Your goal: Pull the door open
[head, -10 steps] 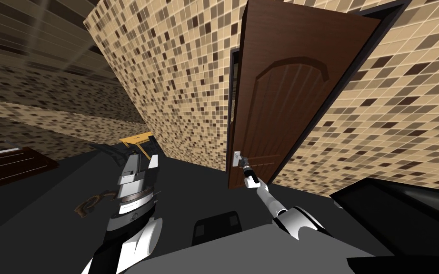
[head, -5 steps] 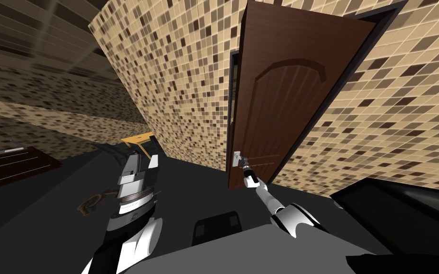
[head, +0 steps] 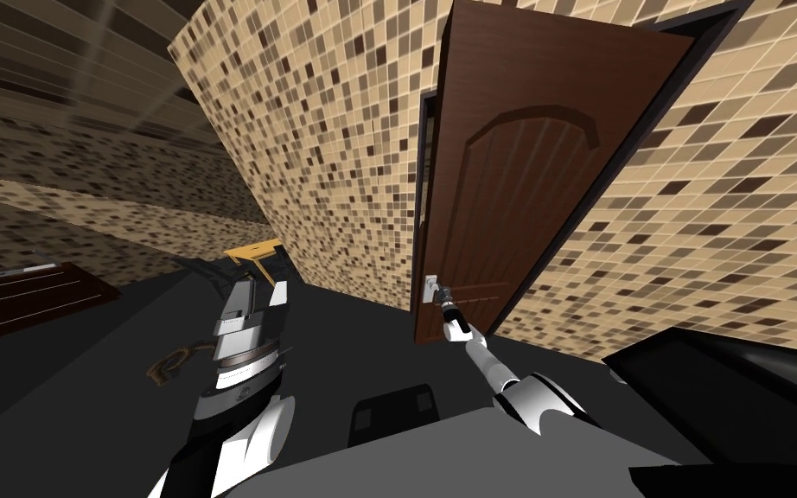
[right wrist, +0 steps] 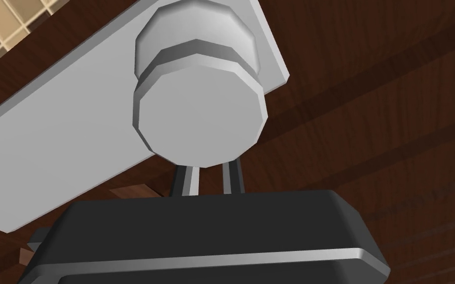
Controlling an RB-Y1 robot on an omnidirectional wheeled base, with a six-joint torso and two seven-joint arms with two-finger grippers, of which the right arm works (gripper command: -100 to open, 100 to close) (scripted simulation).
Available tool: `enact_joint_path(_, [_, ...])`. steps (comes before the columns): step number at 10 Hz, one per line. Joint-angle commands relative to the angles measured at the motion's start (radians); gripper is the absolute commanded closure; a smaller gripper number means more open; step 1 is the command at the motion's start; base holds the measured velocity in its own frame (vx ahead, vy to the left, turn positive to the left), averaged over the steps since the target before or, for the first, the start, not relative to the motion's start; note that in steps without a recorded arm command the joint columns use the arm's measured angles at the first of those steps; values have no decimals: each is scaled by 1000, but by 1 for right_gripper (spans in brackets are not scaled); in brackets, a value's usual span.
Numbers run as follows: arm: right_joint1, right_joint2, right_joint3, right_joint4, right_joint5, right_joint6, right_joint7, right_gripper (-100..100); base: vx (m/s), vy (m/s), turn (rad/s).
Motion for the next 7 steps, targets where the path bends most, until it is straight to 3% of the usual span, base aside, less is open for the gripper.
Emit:
enact_joint_path(1, [-7, 2, 2, -1, -6, 3, -42, 100, -94, -78, 121])
enact_joint_path(7, [-31, 0, -2, 35, -38, 8, -204, 100, -113, -57, 124])
